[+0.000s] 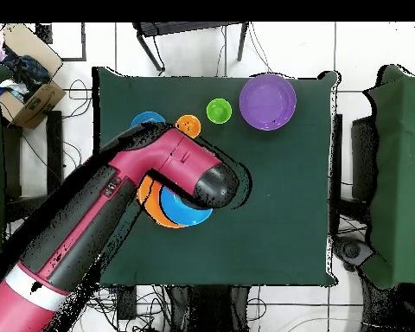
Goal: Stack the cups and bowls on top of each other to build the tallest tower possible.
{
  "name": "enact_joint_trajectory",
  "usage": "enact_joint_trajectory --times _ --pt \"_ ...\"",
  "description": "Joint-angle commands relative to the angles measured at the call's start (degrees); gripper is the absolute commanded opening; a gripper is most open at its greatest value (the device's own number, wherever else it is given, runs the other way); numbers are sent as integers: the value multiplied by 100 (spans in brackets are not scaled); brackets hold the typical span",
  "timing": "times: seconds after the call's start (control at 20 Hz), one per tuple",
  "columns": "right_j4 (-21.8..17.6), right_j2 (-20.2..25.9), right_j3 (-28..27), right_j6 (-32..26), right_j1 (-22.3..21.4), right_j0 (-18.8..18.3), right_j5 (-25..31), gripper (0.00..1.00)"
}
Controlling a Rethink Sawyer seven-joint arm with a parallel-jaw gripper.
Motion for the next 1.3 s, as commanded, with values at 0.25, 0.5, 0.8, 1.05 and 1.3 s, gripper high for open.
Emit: enact_joint_trajectory --times 0.25,0.5,0.8,1.05,1.3 --pt "124 845 42 459 485 49 310 0" --pt "211 857 36 461 578 70 386 0" --pt "110 883 83 308 628 142 114 0" --pt "55 860 140 245 621 200 -5 0" --pt "0 796 250 210 591 287 -72 0"
